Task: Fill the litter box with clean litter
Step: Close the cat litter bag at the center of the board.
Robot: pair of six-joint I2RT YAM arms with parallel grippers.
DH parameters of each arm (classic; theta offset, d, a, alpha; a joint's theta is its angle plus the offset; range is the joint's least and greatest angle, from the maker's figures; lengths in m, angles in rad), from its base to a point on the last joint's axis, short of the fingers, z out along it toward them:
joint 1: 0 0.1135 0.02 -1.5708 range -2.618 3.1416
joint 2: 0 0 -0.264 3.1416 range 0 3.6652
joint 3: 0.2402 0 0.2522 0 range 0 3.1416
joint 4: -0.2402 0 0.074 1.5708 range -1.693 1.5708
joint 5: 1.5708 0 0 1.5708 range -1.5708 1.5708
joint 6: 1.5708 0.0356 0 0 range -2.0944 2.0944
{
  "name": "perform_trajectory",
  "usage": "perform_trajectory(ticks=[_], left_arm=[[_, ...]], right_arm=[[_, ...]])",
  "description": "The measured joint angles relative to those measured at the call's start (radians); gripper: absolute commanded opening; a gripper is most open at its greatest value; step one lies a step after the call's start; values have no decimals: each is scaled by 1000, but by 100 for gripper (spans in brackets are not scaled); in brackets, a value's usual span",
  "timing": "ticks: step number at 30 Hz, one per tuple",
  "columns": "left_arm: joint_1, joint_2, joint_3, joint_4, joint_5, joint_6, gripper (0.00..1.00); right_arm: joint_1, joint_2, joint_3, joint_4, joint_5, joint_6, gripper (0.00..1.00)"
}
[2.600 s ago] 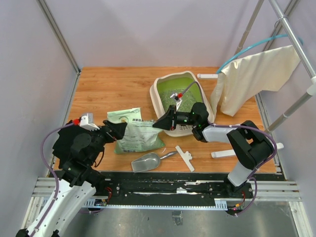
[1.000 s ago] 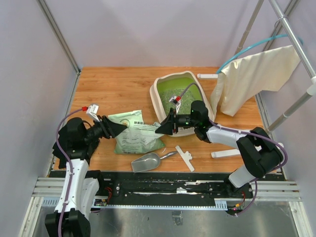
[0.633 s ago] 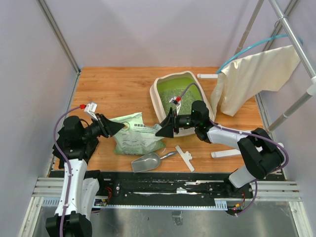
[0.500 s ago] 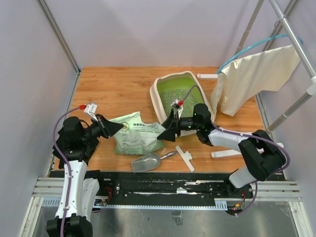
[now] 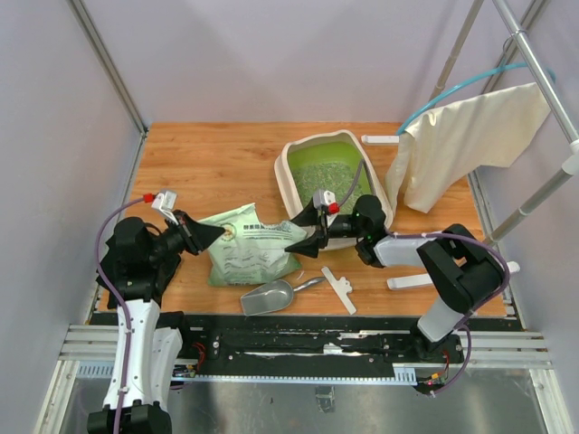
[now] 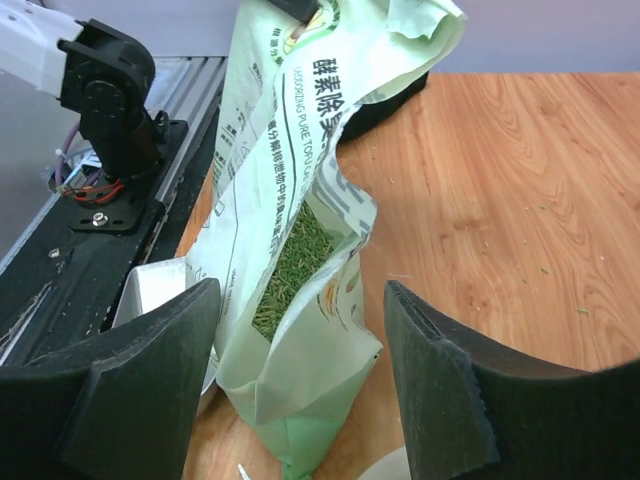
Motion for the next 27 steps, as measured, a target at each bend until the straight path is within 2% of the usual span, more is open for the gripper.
perform_trajectory(ticks=[2, 8, 10, 14, 15, 18, 23, 25, 27], left_arm=[[0, -2, 0, 14, -2, -11, 1], [0, -1, 0, 60, -28, -45, 1], [0, -1, 0, 63, -45, -48, 8], [0, -2, 2, 64, -84, -39, 43], [1, -2, 5, 69, -91, -34, 49], [3, -1, 15, 92, -85, -10, 55], [3, 0, 9, 129, -21, 17, 51], [3, 0, -2, 148, -6, 24, 39], [3, 5, -4, 154, 3, 38, 20]], right_arm=[[0, 36, 0, 78, -14, 21, 52], [0, 70, -7, 225, -22, 78, 3], [0, 67, -13, 234, -11, 89, 1], [0, 43, -13, 166, 22, 111, 1], [0, 31, -13, 137, 32, 119, 1], [0, -14, -6, 25, 73, 153, 1], [-2, -52, 82, -225, 107, 226, 1], [-6, -56, 113, -307, 106, 270, 1], [-11, -61, 131, -372, 104, 317, 1]])
